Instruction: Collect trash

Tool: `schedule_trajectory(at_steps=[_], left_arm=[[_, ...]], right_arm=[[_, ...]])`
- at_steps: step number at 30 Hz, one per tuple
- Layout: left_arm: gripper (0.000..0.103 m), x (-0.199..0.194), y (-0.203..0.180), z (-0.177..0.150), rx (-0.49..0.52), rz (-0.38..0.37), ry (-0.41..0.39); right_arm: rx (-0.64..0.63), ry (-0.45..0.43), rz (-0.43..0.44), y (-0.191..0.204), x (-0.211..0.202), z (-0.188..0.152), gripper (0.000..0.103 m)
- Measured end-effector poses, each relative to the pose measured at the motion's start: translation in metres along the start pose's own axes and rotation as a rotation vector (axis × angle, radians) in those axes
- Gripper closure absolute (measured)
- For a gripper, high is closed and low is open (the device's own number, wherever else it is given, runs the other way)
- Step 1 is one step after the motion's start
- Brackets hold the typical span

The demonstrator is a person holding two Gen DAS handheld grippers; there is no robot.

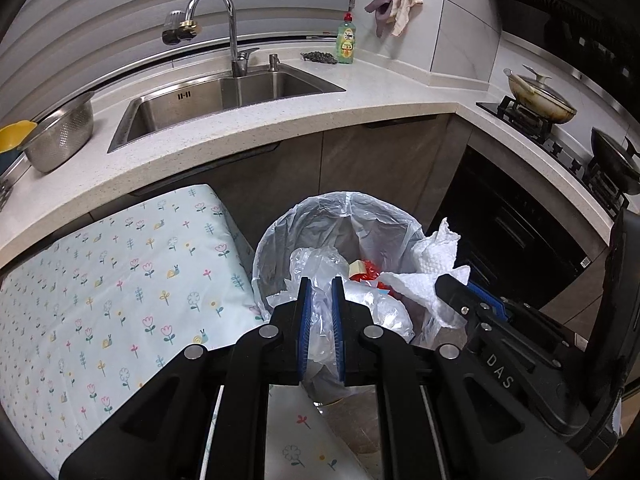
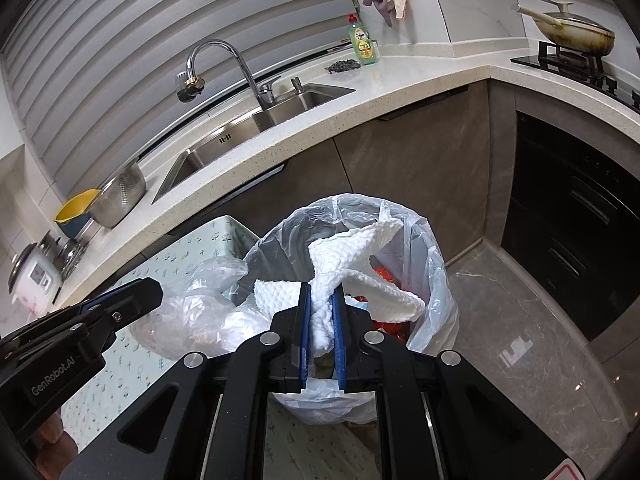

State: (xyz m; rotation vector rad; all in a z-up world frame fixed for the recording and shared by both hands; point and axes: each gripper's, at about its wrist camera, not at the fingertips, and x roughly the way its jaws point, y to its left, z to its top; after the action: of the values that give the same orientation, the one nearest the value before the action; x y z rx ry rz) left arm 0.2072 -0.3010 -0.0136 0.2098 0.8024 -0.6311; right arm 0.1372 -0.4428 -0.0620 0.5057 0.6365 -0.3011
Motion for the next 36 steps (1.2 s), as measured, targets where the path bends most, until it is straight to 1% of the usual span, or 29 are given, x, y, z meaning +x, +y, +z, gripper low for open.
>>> schedule_trajectory(at_steps=[6,8,10,12,13,14,15,16,17,19,21,23,24,27,31,36], left_arm=[[0.093,0.015,-0.001,0.004,0.004,0.001,0.01],[0.093,0.02,0.0,0.007,-0.006,-0.003,0.011],[0.09,0.024,0.003,0.01,-0.018,-0.009,0.011],[0.089,0.028,0.006,0.012,-0.033,-0.008,0.003],[0.088,0.03,0.007,0.014,-0.036,-0.01,0.008],[0.083,0.032,0.008,0.015,-0.043,-0.012,0.014],[0.076,0.034,0.01,0.016,-0.055,-0.02,0.018],[0.073,0.034,0.013,0.017,-0.066,-0.021,0.016],[0.068,0.034,0.014,0.017,-0.073,-0.017,0.01],[0.065,0.035,0.016,0.018,-0.076,-0.011,0.002],[0.058,0.033,0.018,0.017,-0.081,-0.005,-0.002],[0.05,0.029,0.019,0.017,-0.077,0.013,-0.017],[0.047,0.027,0.02,0.017,-0.074,0.018,-0.024],[0.047,0.021,0.023,0.017,-0.075,0.027,-0.031],[0.046,0.012,0.027,0.014,-0.078,0.042,-0.037],[0.036,-0.007,0.032,0.008,-0.077,0.075,-0.062]], right_arm=[[-0.008,0.01,0.004,0.002,0.012,0.001,0.093],[-0.012,0.012,0.005,0.002,0.017,0.003,0.09],[-0.011,0.011,0.002,0.001,0.021,0.005,0.089],[-0.006,0.015,0.004,0.0,0.024,0.006,0.085],[-0.001,0.011,0.002,0.0,0.025,0.007,0.078],[0.004,0.005,0.003,0.0,0.025,0.008,0.069],[0.007,-0.001,0.005,-0.001,0.025,0.009,0.064],[0.01,-0.008,0.005,-0.001,0.024,0.01,0.06],[0.007,-0.009,0.006,-0.001,0.025,0.011,0.059],[0.001,-0.007,0.007,0.0,0.025,0.013,0.059],[0.003,-0.012,0.009,0.001,0.024,0.015,0.059],[0.005,-0.021,0.011,0.001,0.02,0.016,0.054],[0.005,-0.027,0.012,0.002,0.018,0.016,0.053],[-0.003,-0.031,0.008,0.005,0.013,0.016,0.05],[-0.022,-0.039,0.004,0.011,0.003,0.016,0.041],[-0.07,-0.043,-0.019,0.02,-0.015,0.014,0.033]])
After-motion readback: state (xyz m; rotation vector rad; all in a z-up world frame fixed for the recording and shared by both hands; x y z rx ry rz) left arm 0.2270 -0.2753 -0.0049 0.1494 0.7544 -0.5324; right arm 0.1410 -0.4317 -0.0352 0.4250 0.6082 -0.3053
